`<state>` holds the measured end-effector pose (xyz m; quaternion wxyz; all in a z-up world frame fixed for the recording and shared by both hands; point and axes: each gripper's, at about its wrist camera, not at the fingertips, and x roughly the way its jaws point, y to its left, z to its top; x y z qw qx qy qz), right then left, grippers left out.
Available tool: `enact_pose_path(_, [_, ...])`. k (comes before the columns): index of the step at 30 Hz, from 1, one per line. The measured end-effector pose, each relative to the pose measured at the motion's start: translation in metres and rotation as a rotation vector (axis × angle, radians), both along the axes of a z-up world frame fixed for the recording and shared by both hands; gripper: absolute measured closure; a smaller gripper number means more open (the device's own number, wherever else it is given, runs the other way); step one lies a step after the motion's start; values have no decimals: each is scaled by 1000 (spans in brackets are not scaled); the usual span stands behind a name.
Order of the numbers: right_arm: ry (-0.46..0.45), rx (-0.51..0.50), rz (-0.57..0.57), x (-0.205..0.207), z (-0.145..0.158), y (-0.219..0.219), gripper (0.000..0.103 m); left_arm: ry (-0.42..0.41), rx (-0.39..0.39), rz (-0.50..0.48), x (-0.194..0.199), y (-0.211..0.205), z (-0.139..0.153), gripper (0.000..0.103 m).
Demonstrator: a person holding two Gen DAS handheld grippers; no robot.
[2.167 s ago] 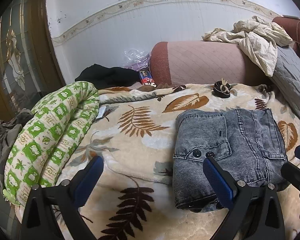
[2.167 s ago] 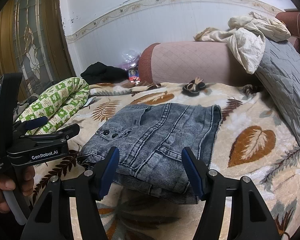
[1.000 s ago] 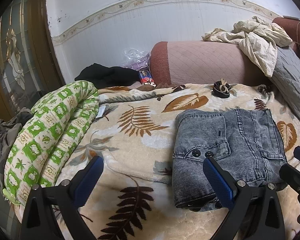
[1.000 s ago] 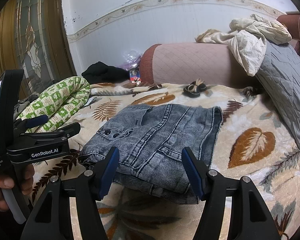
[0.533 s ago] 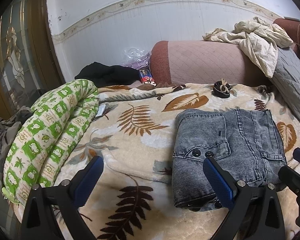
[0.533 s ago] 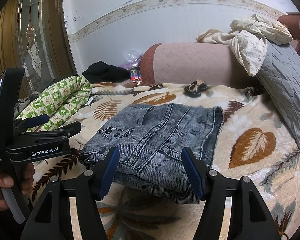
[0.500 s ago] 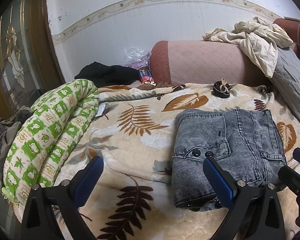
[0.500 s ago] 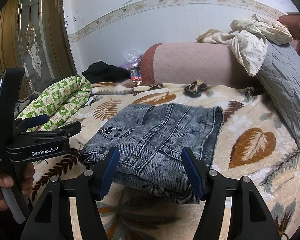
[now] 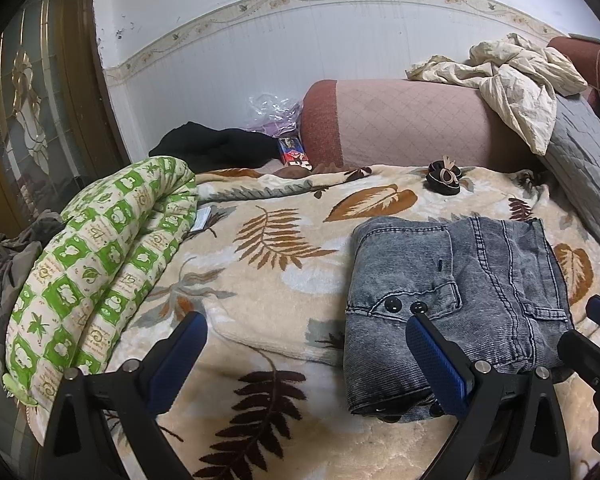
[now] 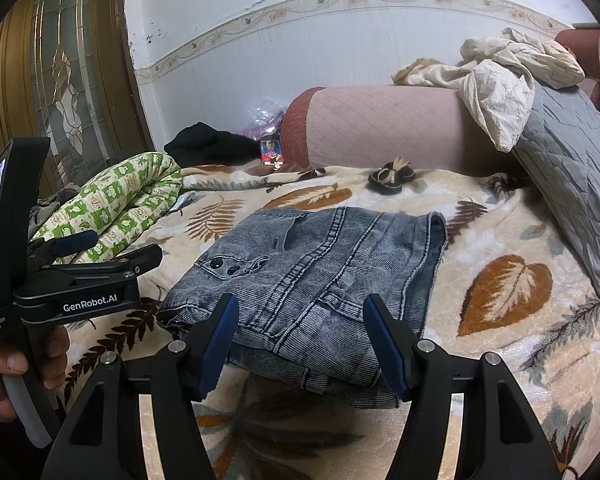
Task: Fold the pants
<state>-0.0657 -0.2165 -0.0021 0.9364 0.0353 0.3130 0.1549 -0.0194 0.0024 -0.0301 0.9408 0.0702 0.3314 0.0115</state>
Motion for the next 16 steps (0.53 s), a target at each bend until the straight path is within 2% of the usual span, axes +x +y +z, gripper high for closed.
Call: enact_pose_path(16, [4,-1,2,1,0,1,37,3,5,-18,0,-3,-1,2])
